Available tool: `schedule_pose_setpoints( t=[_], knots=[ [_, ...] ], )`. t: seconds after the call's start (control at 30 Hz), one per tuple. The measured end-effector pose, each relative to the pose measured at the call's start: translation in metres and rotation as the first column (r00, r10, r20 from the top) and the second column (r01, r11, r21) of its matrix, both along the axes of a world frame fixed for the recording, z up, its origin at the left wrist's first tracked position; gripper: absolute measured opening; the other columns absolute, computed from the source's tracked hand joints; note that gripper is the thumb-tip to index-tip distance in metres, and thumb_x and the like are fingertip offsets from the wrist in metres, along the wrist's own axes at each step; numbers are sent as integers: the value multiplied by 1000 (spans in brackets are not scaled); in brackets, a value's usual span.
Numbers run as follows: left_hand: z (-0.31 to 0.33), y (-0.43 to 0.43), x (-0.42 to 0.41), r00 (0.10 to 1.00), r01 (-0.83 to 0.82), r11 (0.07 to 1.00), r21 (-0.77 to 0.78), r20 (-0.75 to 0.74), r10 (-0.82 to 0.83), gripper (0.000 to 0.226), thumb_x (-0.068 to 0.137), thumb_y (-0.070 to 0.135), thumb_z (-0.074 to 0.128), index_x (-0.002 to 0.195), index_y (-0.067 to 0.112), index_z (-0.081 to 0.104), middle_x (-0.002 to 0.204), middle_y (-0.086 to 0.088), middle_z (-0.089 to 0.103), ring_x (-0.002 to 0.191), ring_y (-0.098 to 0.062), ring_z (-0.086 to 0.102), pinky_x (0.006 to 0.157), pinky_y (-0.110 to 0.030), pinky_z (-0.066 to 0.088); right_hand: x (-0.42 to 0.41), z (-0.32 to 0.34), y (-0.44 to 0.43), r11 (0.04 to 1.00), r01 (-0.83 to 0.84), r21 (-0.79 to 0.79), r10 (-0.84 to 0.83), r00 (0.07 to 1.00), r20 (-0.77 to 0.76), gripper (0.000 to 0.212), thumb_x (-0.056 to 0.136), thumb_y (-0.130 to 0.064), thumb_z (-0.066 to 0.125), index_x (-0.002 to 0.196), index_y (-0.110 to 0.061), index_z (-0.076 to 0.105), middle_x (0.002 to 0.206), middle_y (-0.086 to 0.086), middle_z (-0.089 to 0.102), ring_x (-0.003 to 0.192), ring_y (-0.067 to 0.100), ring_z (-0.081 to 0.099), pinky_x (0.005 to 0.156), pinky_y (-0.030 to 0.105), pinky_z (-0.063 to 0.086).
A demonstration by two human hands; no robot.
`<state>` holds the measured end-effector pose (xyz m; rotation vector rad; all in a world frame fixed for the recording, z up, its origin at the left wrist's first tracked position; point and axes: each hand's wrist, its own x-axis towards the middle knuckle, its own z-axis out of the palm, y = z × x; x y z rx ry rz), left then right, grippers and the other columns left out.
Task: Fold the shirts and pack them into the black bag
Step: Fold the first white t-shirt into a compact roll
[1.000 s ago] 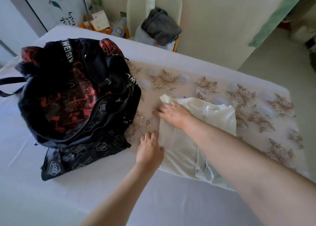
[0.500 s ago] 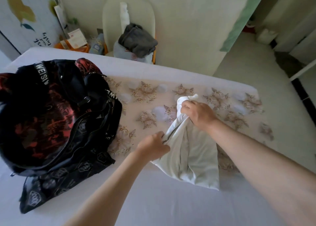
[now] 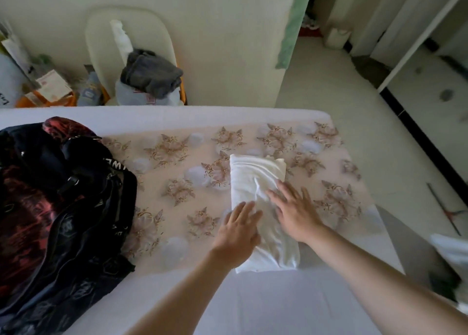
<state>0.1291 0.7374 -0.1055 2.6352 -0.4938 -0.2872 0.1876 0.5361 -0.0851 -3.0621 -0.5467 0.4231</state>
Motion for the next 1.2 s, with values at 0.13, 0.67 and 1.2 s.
schedule_pose_setpoints(
  t=[0.13,0.67,1.2],
  knots=[
    [-21,11,-10,986,136,973,189,-119,-115,91,89,63,48,156,35,-7,161,9,-27,148,-14,-24,121,-40,-3,-15,-19,6,992,95,78,-84,986,-141,56,104,-46,30,157,-36,14,166,-5,-17,153,25,3,121,53,10],
    [11,3,136,954,-228,972,-54,185,234,41,101,15,39,141,19,47,143,-2,46,134,-24,38,111,-44,36,105,-6,14,612,681,403,-674,715,-186,25,96,-40,57,106,-22,70,107,4,72,99,28,66,75,30,44],
    [-13,3,129,907,-261,965,8,343,242,44,85,3,50,126,17,56,137,-8,49,126,-30,44,103,-45,37,47,-16,10,694,618,369,-644,762,-66,39,93,-54,47,100,-16,56,102,5,61,84,29,63,69,35,46]
  ],
)
